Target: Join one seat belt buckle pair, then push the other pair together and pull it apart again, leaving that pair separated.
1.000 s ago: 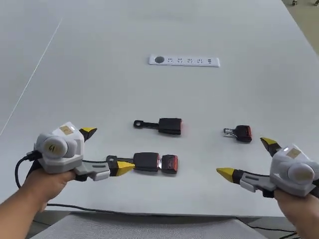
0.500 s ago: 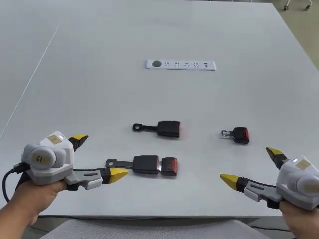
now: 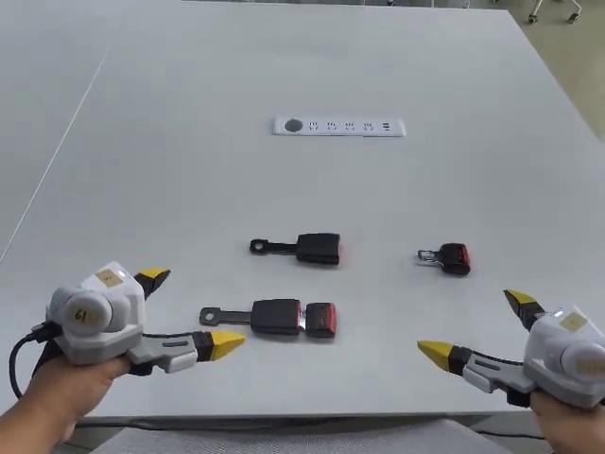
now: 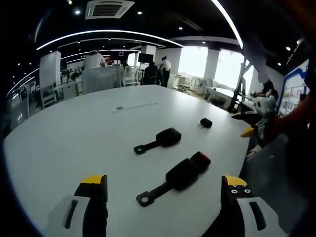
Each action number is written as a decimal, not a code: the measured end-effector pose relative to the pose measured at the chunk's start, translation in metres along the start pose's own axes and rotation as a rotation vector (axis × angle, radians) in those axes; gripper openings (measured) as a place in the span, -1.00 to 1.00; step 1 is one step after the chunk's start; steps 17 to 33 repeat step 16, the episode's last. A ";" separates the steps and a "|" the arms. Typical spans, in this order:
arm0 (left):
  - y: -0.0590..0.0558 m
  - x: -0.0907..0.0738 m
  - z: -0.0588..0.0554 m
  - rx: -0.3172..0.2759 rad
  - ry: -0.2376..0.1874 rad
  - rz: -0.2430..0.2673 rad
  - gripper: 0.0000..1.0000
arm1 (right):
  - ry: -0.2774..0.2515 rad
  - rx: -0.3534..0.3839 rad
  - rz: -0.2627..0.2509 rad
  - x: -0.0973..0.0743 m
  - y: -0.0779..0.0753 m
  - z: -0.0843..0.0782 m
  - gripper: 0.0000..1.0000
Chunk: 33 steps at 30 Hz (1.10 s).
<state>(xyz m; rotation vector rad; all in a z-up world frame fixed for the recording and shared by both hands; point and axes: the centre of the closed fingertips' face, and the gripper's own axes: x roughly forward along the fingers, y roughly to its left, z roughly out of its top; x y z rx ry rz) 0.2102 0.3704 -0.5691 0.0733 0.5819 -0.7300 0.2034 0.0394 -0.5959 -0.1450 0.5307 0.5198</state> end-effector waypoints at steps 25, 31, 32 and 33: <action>-0.020 0.003 -0.014 0.049 0.024 -0.043 0.85 | -0.001 0.003 0.017 0.000 0.018 0.003 0.98; -0.020 0.003 -0.014 0.049 0.024 -0.043 0.85 | -0.001 0.003 0.017 0.000 0.018 0.003 0.98; -0.020 0.003 -0.014 0.049 0.024 -0.043 0.85 | -0.001 0.003 0.017 0.000 0.018 0.003 0.98; -0.020 0.003 -0.014 0.049 0.024 -0.043 0.85 | -0.001 0.003 0.017 0.000 0.018 0.003 0.98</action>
